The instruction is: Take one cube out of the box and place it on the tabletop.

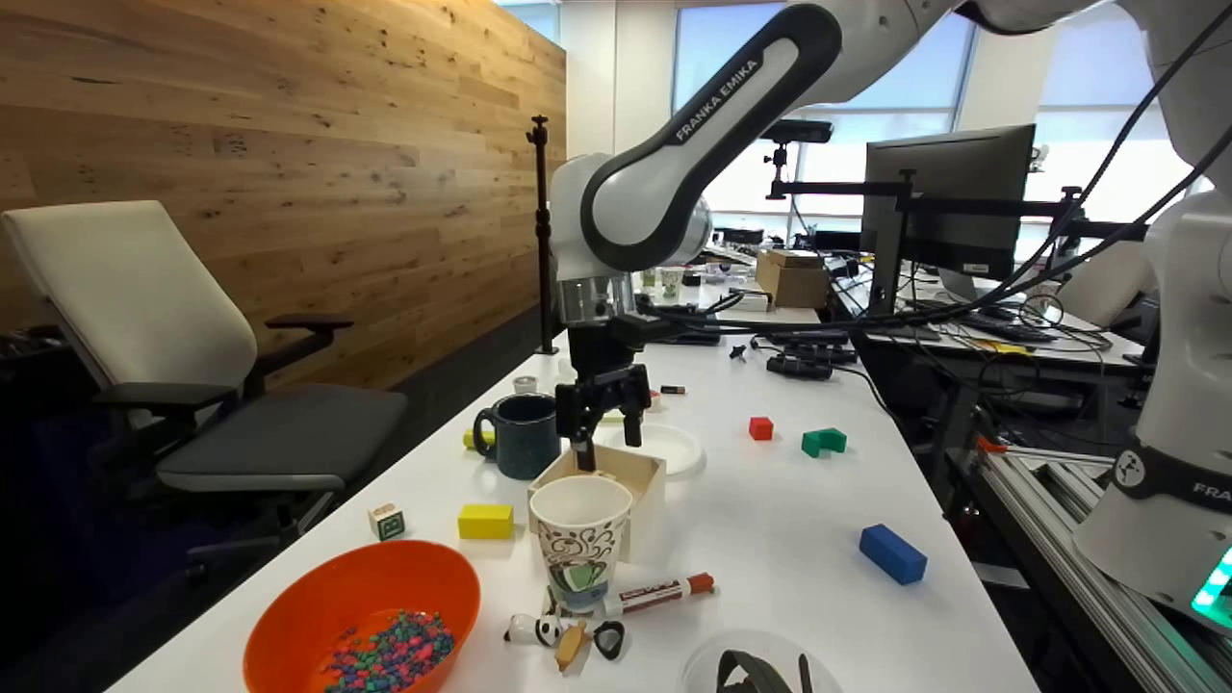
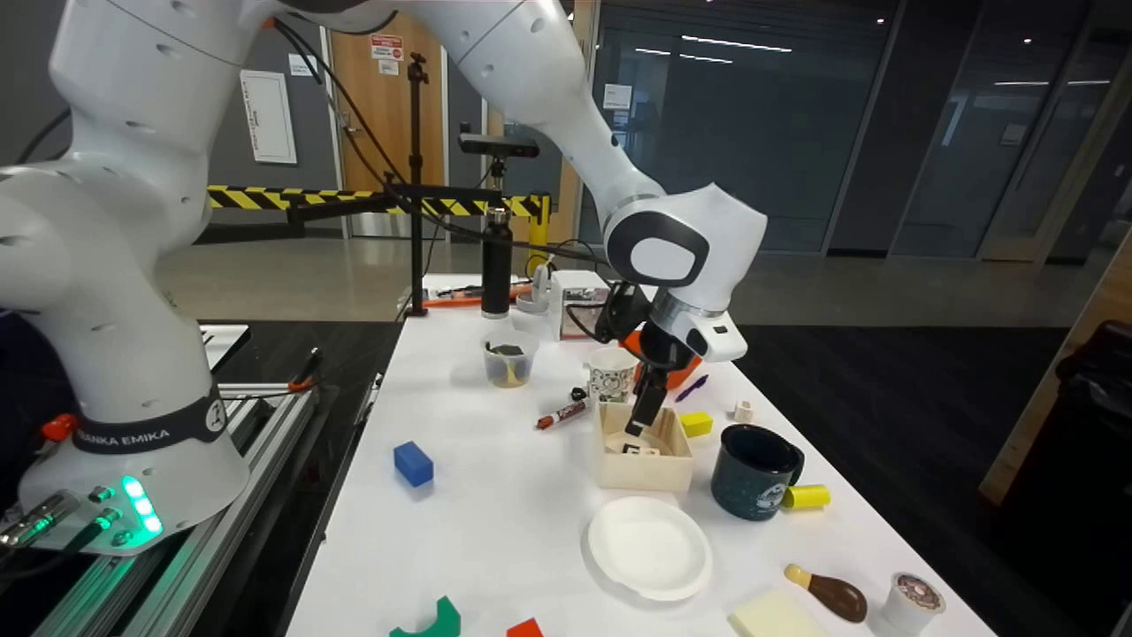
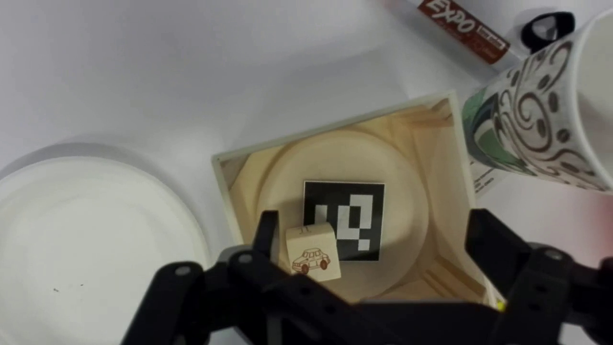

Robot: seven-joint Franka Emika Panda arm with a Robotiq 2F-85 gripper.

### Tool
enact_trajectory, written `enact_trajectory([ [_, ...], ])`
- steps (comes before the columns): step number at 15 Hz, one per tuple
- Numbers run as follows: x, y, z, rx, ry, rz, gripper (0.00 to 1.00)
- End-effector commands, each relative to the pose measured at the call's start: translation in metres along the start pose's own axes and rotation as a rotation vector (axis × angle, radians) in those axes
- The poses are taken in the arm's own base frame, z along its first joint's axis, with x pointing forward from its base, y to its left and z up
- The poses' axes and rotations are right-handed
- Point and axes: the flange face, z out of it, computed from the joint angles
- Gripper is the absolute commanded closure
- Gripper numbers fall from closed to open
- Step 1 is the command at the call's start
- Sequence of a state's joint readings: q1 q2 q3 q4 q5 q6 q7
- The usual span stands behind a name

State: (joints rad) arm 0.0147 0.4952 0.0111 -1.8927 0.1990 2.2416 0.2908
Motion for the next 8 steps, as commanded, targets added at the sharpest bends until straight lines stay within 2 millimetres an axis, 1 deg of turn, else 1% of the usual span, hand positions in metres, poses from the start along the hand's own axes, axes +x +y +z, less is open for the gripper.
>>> enact_trajectory([
  [1,-0.001,-0.001,0.001,0.0,-0.004,0.001,0.0],
  [2,-0.002,-0.001,0.002,0.0,-0.006,0.002,0.0],
  [3,-0.001,0.001,0.0,-0.009,0.025,0.013,0.0],
  [5,-0.002,-0.001,0.003,0.004,0.078,0.067,0.0],
  [8,-0.012,-0.008,0.016,0.028,0.127,0.13,0.0],
])
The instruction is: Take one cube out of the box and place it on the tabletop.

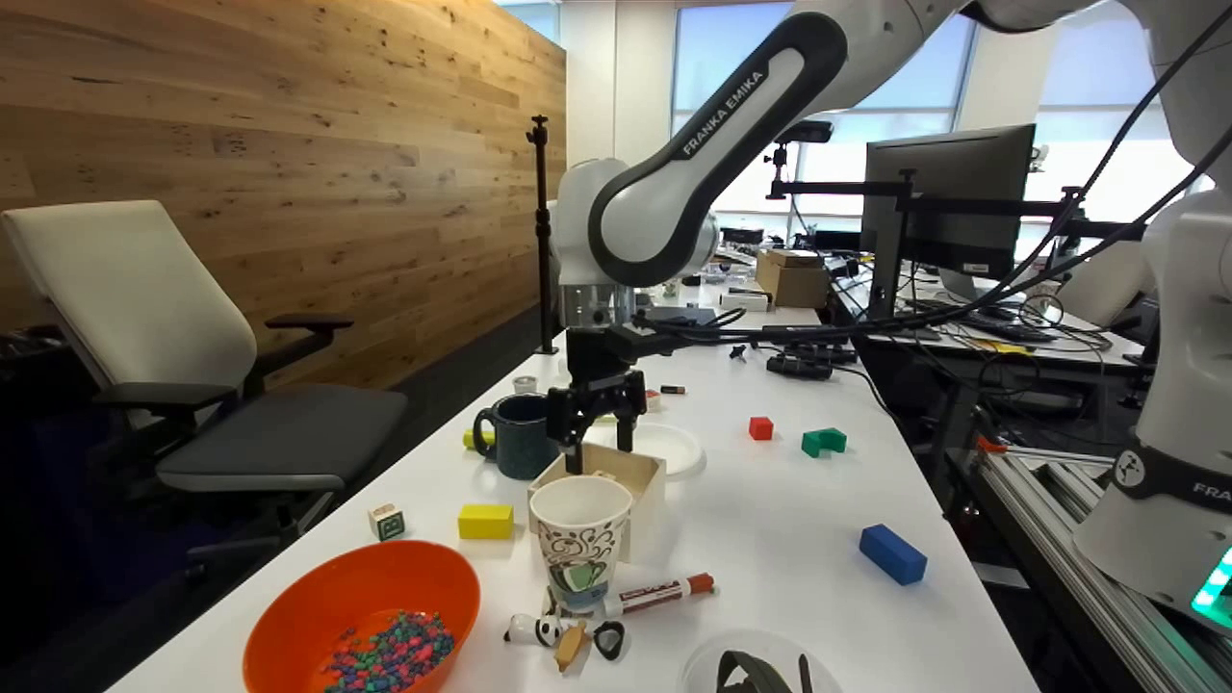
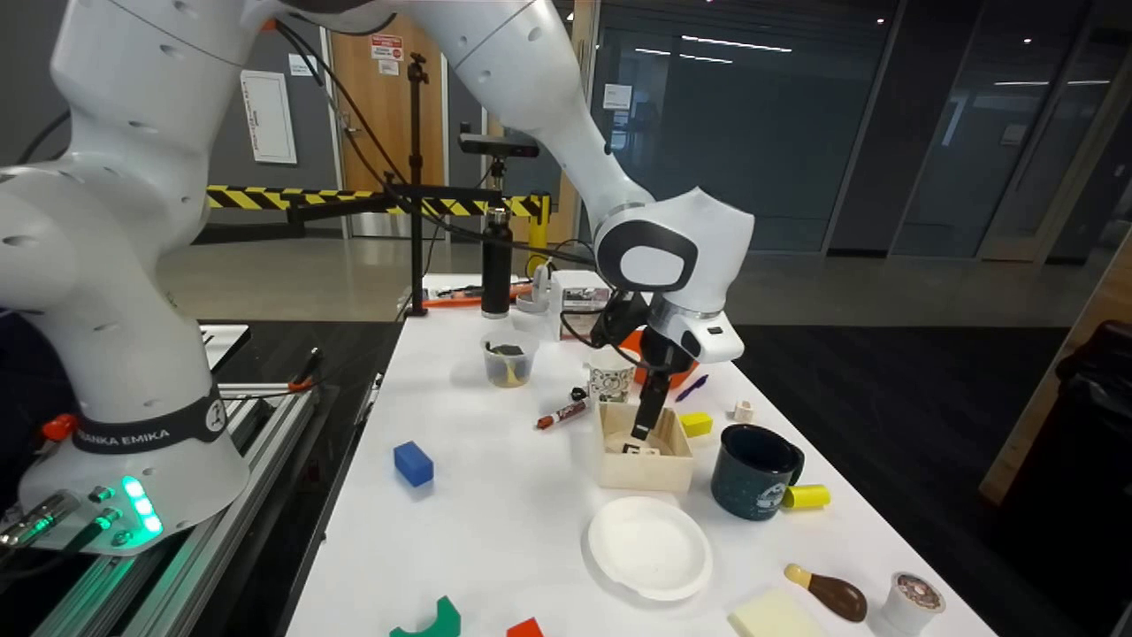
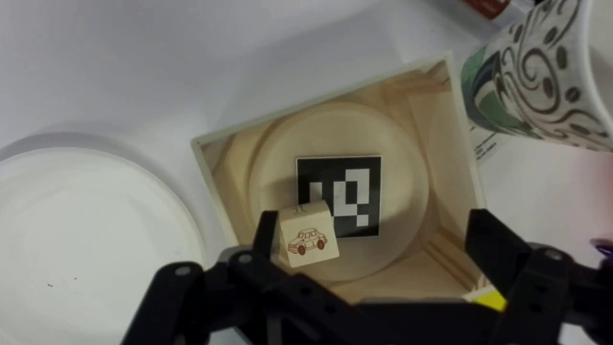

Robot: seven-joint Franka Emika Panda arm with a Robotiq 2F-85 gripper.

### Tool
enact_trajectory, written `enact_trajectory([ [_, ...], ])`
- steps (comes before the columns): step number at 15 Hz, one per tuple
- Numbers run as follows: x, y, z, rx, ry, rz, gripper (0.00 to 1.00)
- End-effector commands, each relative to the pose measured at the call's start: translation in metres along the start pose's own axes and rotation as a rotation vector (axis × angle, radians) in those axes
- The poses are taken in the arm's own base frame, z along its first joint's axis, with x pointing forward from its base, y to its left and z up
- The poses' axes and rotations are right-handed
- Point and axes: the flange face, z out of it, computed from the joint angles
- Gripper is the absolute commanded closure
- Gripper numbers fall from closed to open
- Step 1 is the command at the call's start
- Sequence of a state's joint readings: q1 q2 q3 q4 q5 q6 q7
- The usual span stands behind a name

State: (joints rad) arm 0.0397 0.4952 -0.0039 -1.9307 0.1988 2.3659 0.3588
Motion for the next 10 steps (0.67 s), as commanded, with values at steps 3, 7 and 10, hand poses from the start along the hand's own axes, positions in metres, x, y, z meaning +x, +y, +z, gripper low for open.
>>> enact_trajectory([
  [3,-0.031,-0.007,0.025,-0.005,0.035,0.11,0.0],
  [7,-0.038,0.002,0.028,0.0,0.051,0.184,0.0],
  [10,-0.031,0.01,0.018,0.018,0.078,0.227,0.0],
])
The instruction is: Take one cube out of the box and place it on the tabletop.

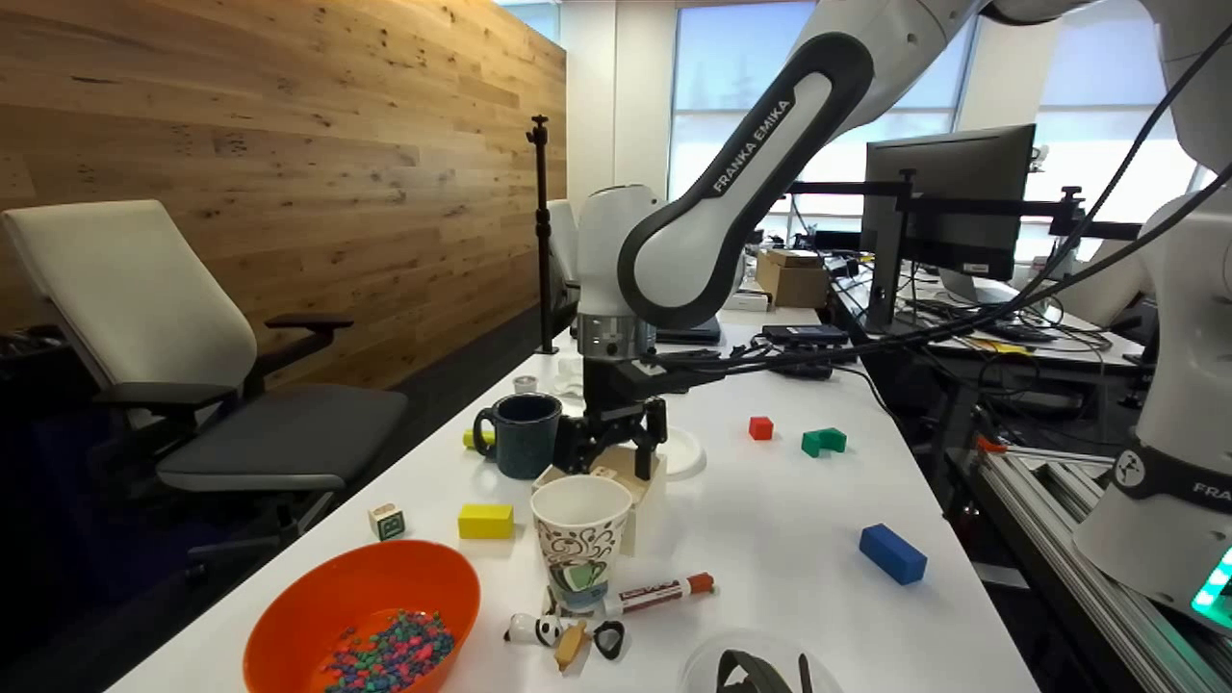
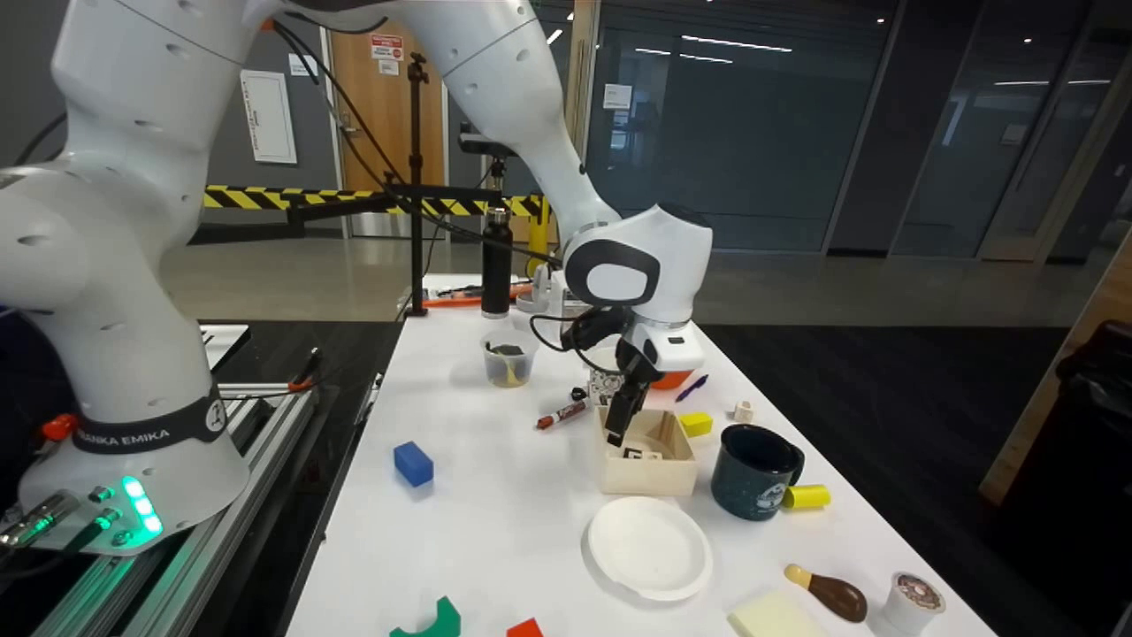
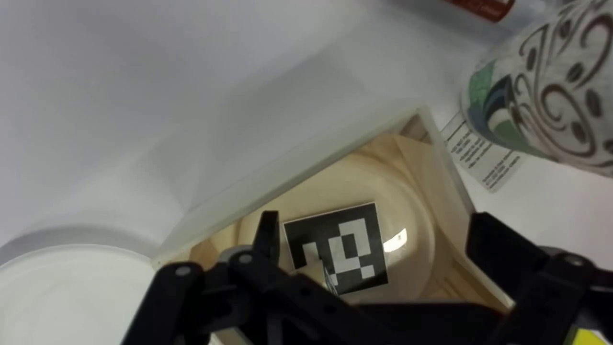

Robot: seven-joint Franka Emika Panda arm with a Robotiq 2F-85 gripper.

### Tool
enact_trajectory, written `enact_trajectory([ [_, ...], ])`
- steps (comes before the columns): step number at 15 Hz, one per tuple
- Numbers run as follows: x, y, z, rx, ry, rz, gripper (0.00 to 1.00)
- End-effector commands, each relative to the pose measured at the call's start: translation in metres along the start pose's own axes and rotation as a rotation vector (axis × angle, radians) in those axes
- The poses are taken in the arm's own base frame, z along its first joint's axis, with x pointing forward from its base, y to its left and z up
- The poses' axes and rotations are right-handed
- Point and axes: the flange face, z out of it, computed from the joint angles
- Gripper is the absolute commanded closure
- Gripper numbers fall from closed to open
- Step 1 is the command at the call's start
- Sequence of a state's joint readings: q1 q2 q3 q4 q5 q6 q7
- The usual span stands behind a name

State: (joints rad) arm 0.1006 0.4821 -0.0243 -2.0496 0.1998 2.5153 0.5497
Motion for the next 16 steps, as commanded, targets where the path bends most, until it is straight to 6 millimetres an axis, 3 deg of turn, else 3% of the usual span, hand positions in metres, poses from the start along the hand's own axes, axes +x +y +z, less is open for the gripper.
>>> enact_trajectory([
  [1,0.003,0.014,-0.016,0.029,0.03,0.072,0.0],
  [7,0.014,0.018,-0.027,0.026,0.042,0.088,0.0],
  [16,0.023,0.021,-0.01,-0.003,0.056,0.176,0.0],
])
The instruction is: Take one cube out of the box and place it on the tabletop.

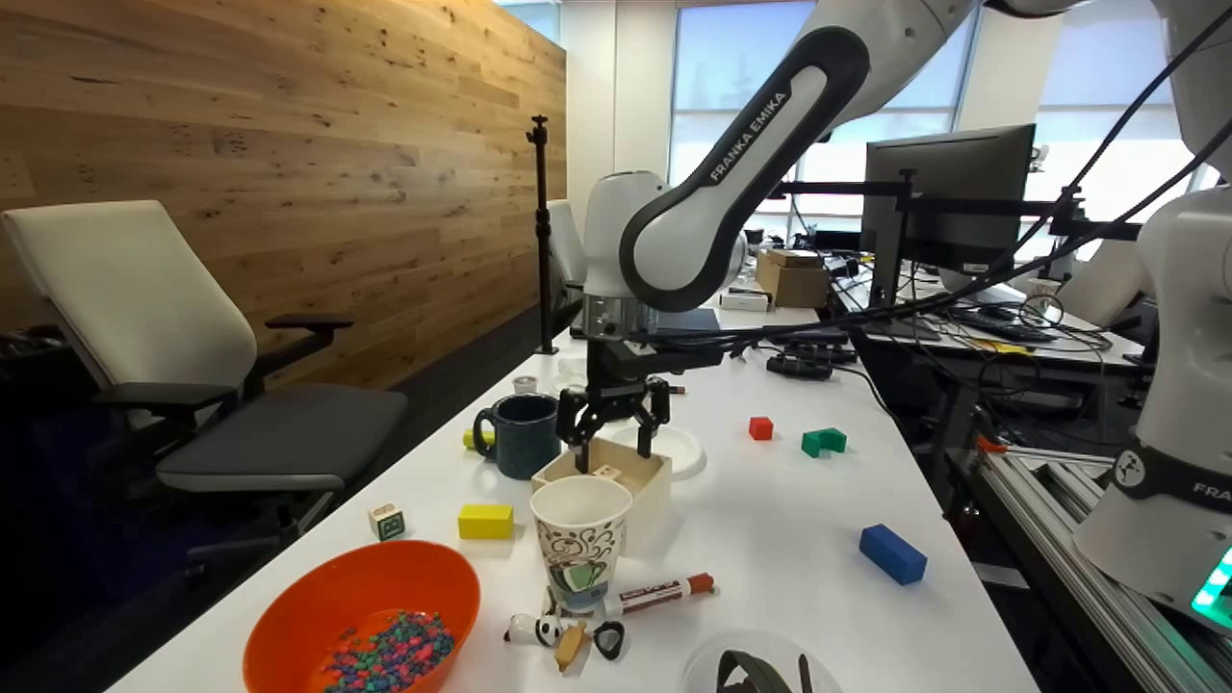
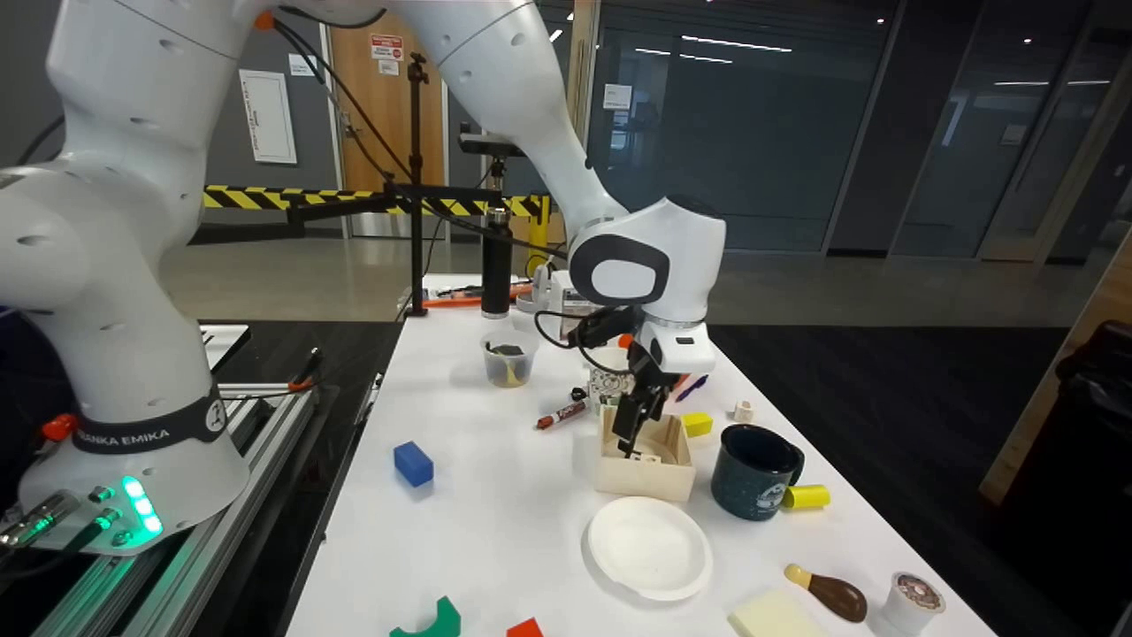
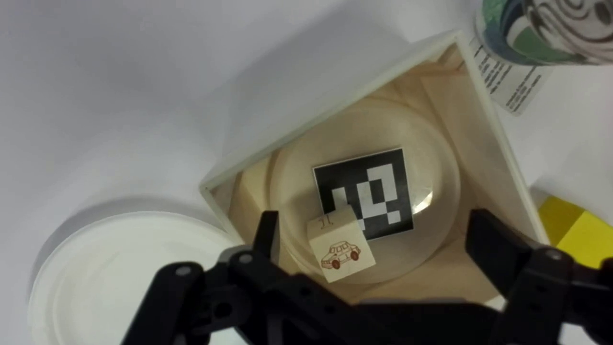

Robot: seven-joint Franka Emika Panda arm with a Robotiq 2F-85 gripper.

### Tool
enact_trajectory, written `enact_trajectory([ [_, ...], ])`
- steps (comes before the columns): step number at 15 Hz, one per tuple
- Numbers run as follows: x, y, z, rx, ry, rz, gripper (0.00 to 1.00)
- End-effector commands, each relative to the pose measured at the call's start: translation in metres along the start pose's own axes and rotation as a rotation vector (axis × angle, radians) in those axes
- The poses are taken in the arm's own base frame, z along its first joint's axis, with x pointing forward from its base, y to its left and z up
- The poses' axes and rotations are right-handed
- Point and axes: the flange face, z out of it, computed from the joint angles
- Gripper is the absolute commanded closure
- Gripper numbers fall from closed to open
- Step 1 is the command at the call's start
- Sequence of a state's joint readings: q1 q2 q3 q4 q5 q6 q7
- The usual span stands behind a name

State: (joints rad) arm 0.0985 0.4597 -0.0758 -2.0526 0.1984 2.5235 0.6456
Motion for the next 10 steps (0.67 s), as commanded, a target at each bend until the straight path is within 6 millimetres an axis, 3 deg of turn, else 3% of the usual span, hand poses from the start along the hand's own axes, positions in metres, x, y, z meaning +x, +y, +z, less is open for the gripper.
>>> enact_trajectory([
  [1,0.003,-0.001,0.011,-0.006,0.01,0.037,0.0],
  [5,0.008,-0.002,0.026,-0.008,-0.017,0.05,0.0],
  [10,0.019,-0.006,0.032,0.0,-0.025,0.065,0.0],
])
